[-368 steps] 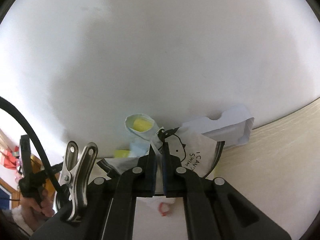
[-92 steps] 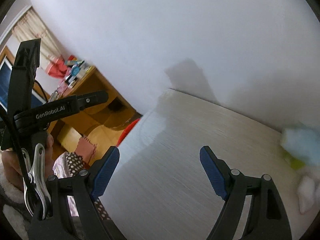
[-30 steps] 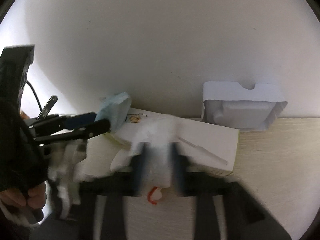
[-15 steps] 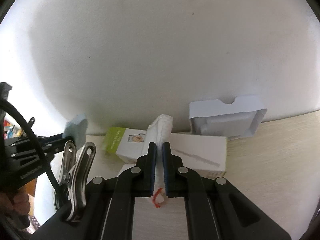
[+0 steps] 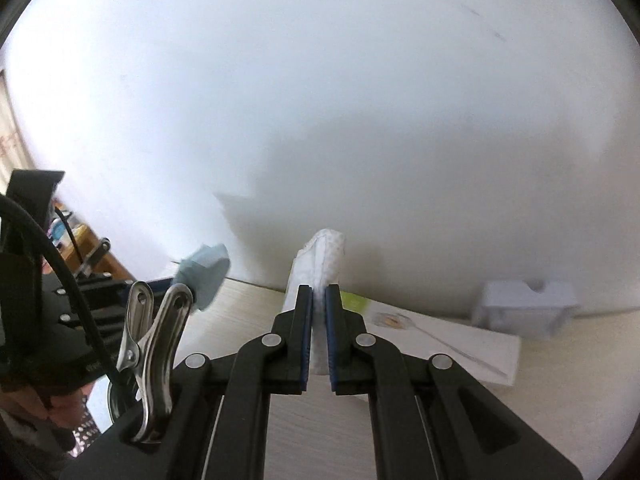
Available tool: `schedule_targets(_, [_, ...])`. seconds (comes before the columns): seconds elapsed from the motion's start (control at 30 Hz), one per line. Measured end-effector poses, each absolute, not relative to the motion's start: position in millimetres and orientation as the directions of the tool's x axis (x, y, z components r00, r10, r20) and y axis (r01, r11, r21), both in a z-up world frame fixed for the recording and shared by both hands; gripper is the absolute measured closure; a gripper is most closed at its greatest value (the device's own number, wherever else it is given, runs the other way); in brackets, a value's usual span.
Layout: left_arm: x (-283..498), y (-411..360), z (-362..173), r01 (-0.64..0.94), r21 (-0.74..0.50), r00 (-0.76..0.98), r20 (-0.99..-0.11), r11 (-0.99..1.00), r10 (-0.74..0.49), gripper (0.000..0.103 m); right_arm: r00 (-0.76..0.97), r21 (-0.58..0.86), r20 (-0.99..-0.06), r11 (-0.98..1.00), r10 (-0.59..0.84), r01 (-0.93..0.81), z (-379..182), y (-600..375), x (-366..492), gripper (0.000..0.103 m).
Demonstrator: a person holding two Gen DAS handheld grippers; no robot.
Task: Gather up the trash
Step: 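Carry the blue mask and tissue pack in both grippers toward the red bucket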
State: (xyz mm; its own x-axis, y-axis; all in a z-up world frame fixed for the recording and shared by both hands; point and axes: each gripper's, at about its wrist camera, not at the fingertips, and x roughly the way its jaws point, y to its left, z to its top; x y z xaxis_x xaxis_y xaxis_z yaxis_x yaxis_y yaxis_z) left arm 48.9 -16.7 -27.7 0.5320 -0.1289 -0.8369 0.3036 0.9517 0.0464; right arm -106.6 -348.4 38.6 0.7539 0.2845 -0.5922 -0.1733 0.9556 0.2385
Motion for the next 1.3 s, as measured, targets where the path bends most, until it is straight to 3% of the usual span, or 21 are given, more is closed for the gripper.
schedule_targets(0.67, [17, 81, -25, 0.118, -0.017, 0.566, -0.82, 0.993, -0.082, 0.09, 0.694, 0.231, -0.564, 0.892, 0.448, -0.388, 42, -259, -92, 0.096])
schedule_targets(0.93, [16, 99, -42, 0.057, -0.043, 0.524, -0.849, 0.997, -0.067, 0.09, 0.642, 0.286, -0.586, 0.868, 0.494, -0.407, 50, -243, -86, 0.095])
schedule_targets(1.3, [21, 148, -34, -0.045, -0.094, 0.536, -0.842, 0.995, -0.055, 0.09, 0.588, 0.221, -0.618, 0.834, 0.521, -0.506, 54, -190, -93, 0.095])
